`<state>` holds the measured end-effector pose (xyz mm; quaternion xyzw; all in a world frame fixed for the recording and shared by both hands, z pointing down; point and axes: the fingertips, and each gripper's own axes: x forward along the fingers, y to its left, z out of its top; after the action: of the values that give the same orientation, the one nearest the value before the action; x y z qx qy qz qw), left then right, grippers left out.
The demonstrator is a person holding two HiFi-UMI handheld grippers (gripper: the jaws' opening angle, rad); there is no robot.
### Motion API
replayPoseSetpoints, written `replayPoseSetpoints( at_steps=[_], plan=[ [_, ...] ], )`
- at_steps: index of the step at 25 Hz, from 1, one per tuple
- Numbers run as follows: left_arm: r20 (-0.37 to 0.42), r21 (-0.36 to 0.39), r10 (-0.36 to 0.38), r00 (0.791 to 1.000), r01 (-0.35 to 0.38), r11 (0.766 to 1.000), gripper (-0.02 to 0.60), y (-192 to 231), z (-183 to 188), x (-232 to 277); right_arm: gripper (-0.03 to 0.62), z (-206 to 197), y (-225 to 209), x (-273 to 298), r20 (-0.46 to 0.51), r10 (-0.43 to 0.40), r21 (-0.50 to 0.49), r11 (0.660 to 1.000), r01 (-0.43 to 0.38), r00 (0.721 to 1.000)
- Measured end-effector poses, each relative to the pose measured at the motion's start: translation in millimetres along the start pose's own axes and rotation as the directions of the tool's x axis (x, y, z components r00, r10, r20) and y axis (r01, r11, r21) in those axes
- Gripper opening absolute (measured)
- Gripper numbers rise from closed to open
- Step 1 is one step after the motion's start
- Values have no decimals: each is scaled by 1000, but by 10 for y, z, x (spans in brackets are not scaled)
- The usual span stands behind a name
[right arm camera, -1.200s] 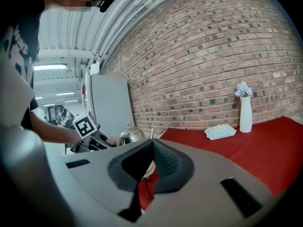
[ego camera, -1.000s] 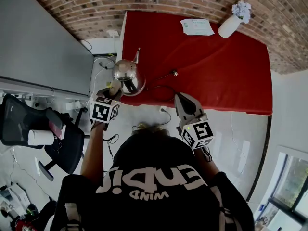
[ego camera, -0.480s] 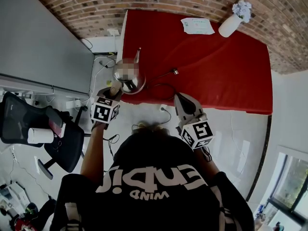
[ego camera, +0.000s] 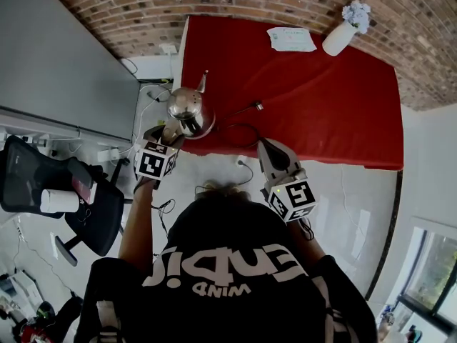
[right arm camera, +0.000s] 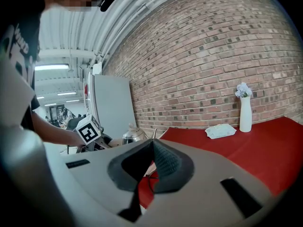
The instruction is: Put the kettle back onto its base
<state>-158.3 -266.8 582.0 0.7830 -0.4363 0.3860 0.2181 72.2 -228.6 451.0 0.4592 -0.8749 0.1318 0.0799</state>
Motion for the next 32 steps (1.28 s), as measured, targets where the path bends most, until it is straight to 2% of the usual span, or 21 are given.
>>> replayPoseSetpoints(
  at_steps=[6,14,15,17,20,24,28,32],
  plan=[
    [46,-8,58,997,-58,998,232,103,76,-169,21,-16,2,-38,8,9,-3,1000,-9,1000],
    [110,-21,95,989,-93,995,230,33,149,-505,20,-48,96,-69,10,47,-9,999,-47,999],
    [121,-26,102,987,-100,995,223,20,157,-556,20,-54,109,-74,8,53,-10,999,-52,999],
    [145,-41,123,982,-119,992,148,6,165,-671,20,-62,142,-85,4,66,-11,998,-65,998],
    [205,-78,134,970,-120,990,17,-67,197,-831,21,-74,200,-121,0,92,-10,996,-92,996],
    [315,-86,82,946,-57,995,8,-365,321,-1013,20,-73,316,-174,-11,162,-31,986,-163,987],
    [372,-74,61,926,-36,997,8,-712,412,-1167,20,-76,419,-222,-28,237,-49,970,-238,971],
    [437,-75,52,898,-21,997,8,-960,502,-1330,20,-94,525,-244,-36,287,-64,955,-289,957]
  ],
)
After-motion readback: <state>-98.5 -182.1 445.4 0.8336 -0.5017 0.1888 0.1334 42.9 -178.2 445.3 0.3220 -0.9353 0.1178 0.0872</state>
